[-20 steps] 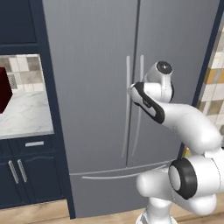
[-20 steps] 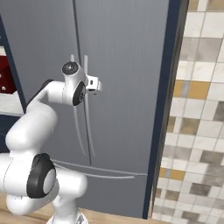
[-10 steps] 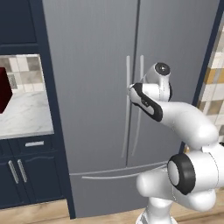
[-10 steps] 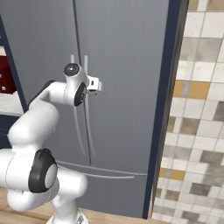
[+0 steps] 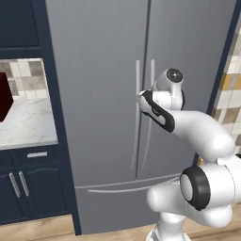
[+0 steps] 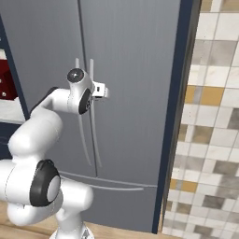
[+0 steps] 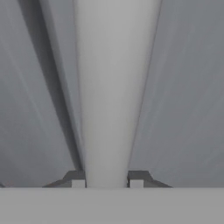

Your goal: Open the fridge, grab two sodas, and place both sodas inside the bowl with ice on the dining counter.

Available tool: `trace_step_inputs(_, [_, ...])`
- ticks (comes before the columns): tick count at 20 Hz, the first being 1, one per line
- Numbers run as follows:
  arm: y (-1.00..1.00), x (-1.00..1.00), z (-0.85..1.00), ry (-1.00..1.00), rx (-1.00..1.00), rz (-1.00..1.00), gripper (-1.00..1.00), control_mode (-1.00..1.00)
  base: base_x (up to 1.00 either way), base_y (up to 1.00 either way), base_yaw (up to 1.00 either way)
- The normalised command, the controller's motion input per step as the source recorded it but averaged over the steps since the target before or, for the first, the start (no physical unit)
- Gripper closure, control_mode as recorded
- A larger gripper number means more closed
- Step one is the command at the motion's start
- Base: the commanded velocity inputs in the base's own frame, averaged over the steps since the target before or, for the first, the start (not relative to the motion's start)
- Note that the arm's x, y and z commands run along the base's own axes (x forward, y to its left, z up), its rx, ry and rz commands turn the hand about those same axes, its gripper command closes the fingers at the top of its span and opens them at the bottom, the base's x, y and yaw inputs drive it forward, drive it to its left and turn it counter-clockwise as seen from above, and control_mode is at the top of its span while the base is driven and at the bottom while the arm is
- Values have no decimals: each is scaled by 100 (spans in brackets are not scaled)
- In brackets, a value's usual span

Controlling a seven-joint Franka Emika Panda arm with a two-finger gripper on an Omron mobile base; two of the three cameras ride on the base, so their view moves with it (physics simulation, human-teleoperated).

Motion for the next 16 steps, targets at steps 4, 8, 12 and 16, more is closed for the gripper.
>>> trace_step_inputs(4, [-12, -33, 0, 0, 0, -3, 100, -100, 0, 0, 0])
trace_step_inputs(8, [-26, -71, 0, -1, 0, 0, 100, -100, 0, 0, 0])
trace_step_inputs(12, [-39, -97, 0, -3, 0, -1, 100, -100, 0, 0, 0])
trace_step_inputs(16, [-41, -100, 0, -1, 1, -7, 100, -100, 0, 0, 0])
